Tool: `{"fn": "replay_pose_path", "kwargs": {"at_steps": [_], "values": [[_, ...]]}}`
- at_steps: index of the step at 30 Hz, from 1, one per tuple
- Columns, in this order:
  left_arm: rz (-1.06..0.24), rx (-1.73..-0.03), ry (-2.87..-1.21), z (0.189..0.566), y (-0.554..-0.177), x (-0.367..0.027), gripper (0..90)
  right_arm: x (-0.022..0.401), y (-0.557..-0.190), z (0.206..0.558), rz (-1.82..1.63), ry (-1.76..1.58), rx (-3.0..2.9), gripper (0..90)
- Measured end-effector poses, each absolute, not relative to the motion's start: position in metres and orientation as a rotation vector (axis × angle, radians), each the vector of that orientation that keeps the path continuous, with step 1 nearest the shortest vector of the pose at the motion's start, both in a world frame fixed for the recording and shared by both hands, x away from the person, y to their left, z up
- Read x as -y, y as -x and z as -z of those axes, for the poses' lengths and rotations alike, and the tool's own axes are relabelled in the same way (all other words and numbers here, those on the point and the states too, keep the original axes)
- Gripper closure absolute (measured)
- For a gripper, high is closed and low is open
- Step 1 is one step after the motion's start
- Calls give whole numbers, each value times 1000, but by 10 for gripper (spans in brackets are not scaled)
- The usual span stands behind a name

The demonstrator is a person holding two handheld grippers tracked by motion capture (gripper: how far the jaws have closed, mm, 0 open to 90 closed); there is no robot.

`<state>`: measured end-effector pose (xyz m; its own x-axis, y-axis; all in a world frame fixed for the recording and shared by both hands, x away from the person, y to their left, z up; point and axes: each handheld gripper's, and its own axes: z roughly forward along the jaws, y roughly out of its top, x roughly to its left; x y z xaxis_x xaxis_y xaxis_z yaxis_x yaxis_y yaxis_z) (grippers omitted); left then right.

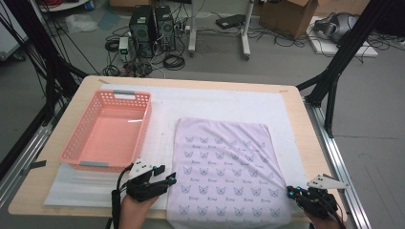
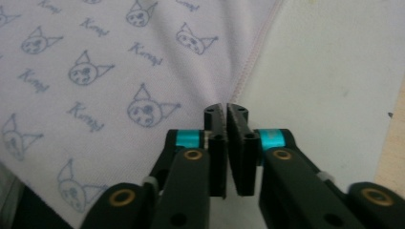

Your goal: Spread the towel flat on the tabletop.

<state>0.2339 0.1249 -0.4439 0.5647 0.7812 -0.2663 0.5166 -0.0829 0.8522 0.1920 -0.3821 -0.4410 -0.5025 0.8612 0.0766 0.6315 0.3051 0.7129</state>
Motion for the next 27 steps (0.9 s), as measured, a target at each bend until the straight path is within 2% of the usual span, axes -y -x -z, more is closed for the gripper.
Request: {"fn": "replay_pose_path", "kwargs": {"at_steps": [1,2,6,8,12,14,17,23,27], "values": [[-313,-1085,-1749,444,-236,-125,465,383,-192,441,-1024,-1352,-2240,649],[-307,-1079,-1752,445,-238,-124,469,385,-193,440,-1043,-1354,-2211,622],[-295,-1055,-1739,445,-242,-123,477,390,-200,435,-1105,-1323,-2131,565],[-306,-1022,-1722,443,-244,-124,465,390,-204,434,-1125,-1297,-2119,510],[-385,-886,-1688,443,-244,-123,466,390,-214,433,-1173,-1247,-2086,460],[-389,-887,-1695,443,-244,-121,463,389,-217,432,-1221,-1242,-2057,426],[-318,-973,-1690,444,-248,-122,365,387,-221,431,-1240,-1231,-2028,384],[-399,-968,-1667,439,-244,-128,221,383,-223,431,-1206,-1215,-2013,258],[-405,-936,-1650,436,-244,-132,218,380,-223,428,-1204,-1201,-1994,229]]}}
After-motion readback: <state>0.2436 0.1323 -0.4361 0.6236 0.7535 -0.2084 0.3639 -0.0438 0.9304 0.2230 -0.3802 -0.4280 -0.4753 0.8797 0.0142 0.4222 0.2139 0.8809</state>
